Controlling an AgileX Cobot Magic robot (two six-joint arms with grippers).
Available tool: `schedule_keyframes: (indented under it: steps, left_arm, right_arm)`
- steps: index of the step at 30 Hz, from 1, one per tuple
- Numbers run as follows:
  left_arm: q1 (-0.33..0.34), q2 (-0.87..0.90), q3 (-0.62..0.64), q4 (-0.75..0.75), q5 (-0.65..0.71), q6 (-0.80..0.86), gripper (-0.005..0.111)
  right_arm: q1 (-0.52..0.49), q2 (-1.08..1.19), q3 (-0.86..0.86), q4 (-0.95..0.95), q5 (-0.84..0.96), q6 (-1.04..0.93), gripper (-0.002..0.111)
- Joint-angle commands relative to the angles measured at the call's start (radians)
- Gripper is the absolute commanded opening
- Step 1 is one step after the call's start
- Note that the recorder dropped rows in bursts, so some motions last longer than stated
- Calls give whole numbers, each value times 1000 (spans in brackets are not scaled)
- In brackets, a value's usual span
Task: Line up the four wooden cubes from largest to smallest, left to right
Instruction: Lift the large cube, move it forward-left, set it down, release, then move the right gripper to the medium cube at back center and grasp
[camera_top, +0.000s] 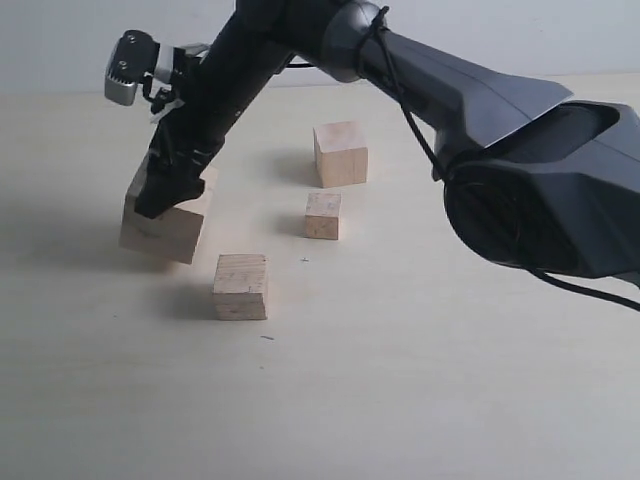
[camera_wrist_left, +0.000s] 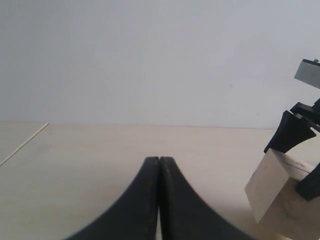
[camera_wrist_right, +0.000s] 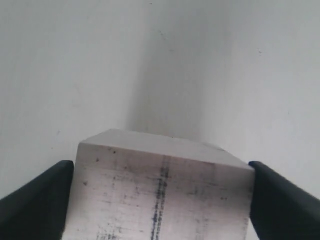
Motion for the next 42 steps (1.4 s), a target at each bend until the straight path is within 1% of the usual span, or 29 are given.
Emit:
schedule_keyframes:
  steps: [1, 4, 9, 11, 13, 14, 16, 19, 21, 23, 25, 27, 30, 34, 36, 38, 40, 42]
  left_arm:
    - [2, -7, 0, -8, -2, 1, 3]
    - [2, -7, 0, -8, -2, 1, 3]
    - [2, -7, 0, -8, -2, 1, 3]
    - [2, -7, 0, -8, -2, 1, 3]
    - [2, -7, 0, -8, -2, 1, 3]
    - [2, -7, 0, -8, -2, 1, 3]
    - [2, -7, 0, -8, -2, 1, 3]
    - [2, -7, 0, -8, -2, 1, 3]
    - [2, -7, 0, -8, -2, 1, 3]
    - [2, -7, 0, -8, -2, 1, 3]
    - [2, -7, 0, -8, -2, 1, 3]
    - [2, -7, 0, -8, -2, 1, 3]
    - [2, -7, 0, -8, -2, 1, 3]
    - [2, -7, 0, -8, -2, 1, 3]
    - [2, -7, 0, -8, -2, 1, 3]
    - [2, -7, 0, -8, -2, 1, 3]
    - [2, -7, 0, -8, -2, 1, 3]
    - [2, -7, 0, -8, -2, 1, 3]
  right_arm:
    - [10, -3, -2, -6, -8, 37, 0]
    - [10, 27, -2, -60, -8, 81, 0]
    - [10, 66, -2, -46, -8, 83, 0]
    - [10, 68, -2, -53, -8, 97, 4]
    - [10, 68, -2, -58, -8, 118, 12]
    - [10, 68, -2, -58, -8, 118, 19]
    - [10, 68, -2, -58, -8, 118, 34]
    - [10, 63, -2, -58, -8, 120, 63]
    - [10, 44, -2, -58, -8, 120, 79]
    - [10, 14, -4, -58, -8, 120, 90]
    - [10, -30, -18, -58, -8, 139, 98]
    - [10, -84, -28, -78, -8, 164, 100]
    - [8, -184, -42, -164, -8, 231, 100]
    - [8, -325, -44, -357, -8, 432, 100]
    - [8, -382, -44, -430, -8, 530, 97]
    - [8, -418, -42, -460, -8, 589, 91]
    - [8, -458, -21, -470, -8, 616, 79]
    - [8, -494, 25, -473, -8, 627, 63]
